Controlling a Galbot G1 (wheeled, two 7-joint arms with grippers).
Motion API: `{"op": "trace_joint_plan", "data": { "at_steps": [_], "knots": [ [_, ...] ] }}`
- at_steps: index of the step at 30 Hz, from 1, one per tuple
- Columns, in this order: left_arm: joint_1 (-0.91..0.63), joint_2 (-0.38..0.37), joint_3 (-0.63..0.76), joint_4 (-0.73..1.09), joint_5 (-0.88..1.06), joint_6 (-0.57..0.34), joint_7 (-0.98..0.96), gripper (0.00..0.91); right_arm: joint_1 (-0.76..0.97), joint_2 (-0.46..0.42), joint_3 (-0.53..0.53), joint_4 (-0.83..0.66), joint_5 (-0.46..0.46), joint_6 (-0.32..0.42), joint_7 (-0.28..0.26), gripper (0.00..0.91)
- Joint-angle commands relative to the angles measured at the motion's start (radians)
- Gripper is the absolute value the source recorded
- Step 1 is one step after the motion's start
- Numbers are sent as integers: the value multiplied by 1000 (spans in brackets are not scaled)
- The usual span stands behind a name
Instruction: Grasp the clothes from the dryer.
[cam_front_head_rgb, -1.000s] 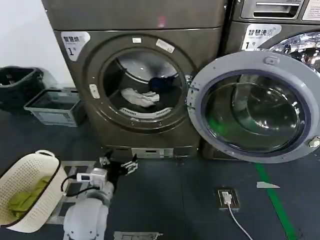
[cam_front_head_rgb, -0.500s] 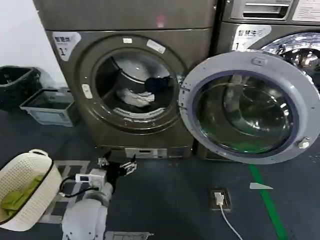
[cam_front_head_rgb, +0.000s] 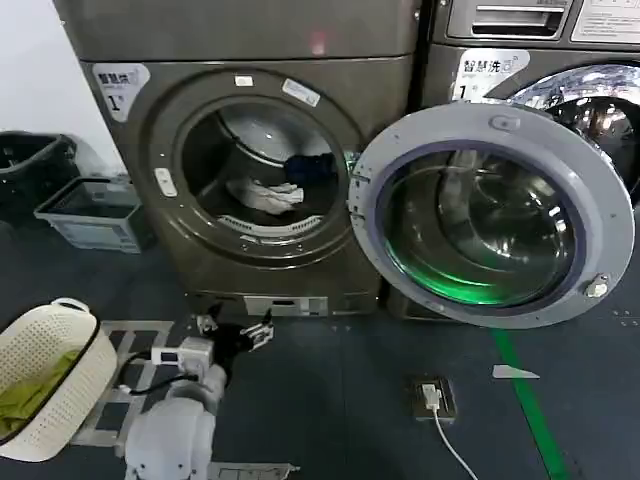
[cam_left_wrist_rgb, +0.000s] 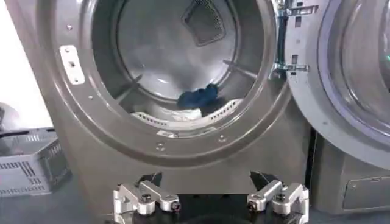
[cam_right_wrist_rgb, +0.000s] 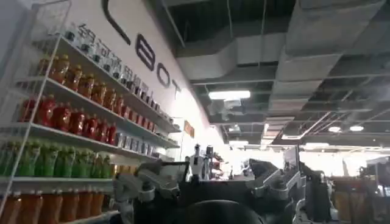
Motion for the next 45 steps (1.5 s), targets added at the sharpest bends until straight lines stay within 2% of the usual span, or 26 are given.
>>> {"op": "trace_joint_plan", "data": {
  "at_steps": [1,45],
  "knots": [
    [1,0,-3,1,0,49,0,907,-2,1,3,1,8,10,3,907],
    [16,8,-16,5,-7,49,4,907,-11,11,5,-7,11,16,-5,907]
  ]
}}
